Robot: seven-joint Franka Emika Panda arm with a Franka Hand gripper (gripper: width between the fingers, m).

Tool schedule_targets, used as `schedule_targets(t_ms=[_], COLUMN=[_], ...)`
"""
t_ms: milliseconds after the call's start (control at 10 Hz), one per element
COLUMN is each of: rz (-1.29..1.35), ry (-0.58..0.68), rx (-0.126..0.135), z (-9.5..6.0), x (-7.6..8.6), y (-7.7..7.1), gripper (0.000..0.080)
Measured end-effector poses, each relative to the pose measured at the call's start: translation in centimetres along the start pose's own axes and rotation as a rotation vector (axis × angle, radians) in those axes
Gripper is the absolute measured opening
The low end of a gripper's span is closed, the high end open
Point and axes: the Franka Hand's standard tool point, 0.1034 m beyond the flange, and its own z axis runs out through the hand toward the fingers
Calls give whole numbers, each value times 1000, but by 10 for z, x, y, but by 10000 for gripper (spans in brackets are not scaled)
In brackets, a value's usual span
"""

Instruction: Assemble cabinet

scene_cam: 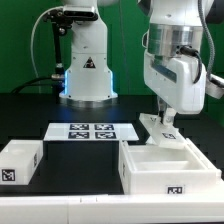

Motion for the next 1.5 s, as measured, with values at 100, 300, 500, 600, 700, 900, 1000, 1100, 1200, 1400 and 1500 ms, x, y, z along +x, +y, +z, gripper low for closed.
schedule_targets(t_ms=[100,300,500,600,700,900,1000,1100,1200,1400,1500], rz=[0,13,46,66,52,51,51,56,68,73,79], ry=[2,22,51,75,76,77,77,78,82,91,95], rx=[-2,32,75,101,102,100,100,112,131,154,142], z=[1,6,6,4,5,5,5,6,8,7,7], x=[0,2,0,0,3,3,3,5,8,6,7], y=[0,-23,-58,-73,-70,-70,-70,-72,-78,-95,-97], gripper=[66,66,67,67,67,67,67,67,67,67,67])
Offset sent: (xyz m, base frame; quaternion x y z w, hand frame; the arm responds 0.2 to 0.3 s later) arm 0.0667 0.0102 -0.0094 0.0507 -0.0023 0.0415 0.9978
